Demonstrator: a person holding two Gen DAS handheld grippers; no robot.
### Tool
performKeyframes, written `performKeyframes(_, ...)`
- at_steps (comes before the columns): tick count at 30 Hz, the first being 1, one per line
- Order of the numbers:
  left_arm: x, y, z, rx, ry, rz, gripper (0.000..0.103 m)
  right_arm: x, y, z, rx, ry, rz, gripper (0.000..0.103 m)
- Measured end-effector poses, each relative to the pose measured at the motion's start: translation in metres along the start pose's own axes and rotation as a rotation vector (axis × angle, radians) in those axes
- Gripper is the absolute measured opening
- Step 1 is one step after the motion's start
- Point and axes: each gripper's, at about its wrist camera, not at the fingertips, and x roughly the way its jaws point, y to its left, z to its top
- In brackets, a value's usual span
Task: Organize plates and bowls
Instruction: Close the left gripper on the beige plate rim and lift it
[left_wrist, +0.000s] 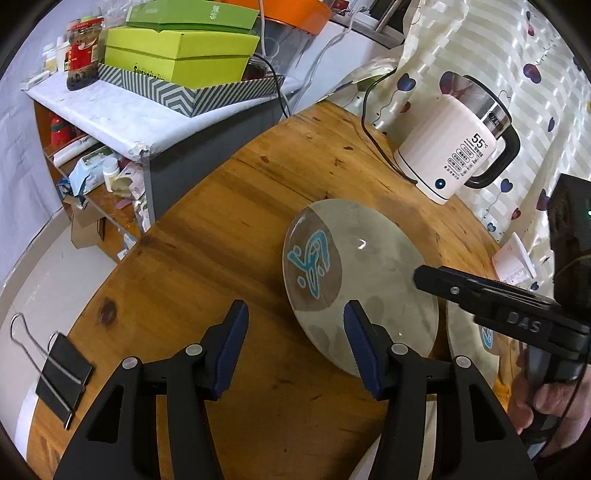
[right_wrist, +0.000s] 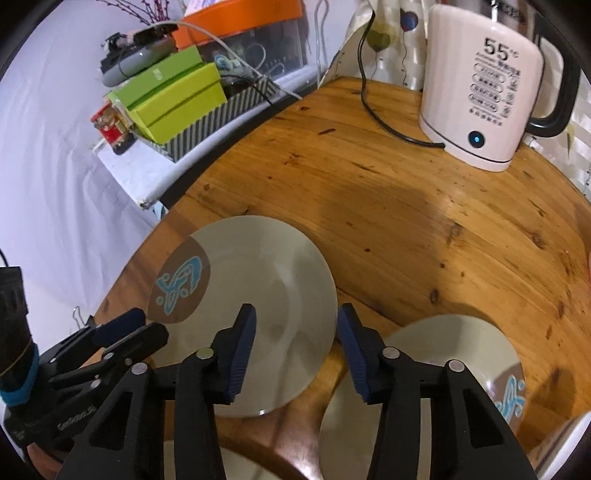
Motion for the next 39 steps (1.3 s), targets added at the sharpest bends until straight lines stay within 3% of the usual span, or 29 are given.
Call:
performKeyframes(14, 0.003, -0.001, 0.005, 0.001, -0.006, -0.008, 0.053, 0.017, -0.011, 0.01, 0.047, 0.02, -0.005, 0.045)
performKeyframes(19, 0.006, -0.007, 0.004, 0.016, 0.012, -0.037, 0.042, 0.019, -0.008, 0.008, 0.042, 0.025, -0.002, 0.026)
performKeyframes(39, -0.038, -0.022, -0.002, 0.07, -0.068, -0.013, 0.041, -0.019, 0.006, -0.007, 0.055, -0.032, 0.023, 0.025)
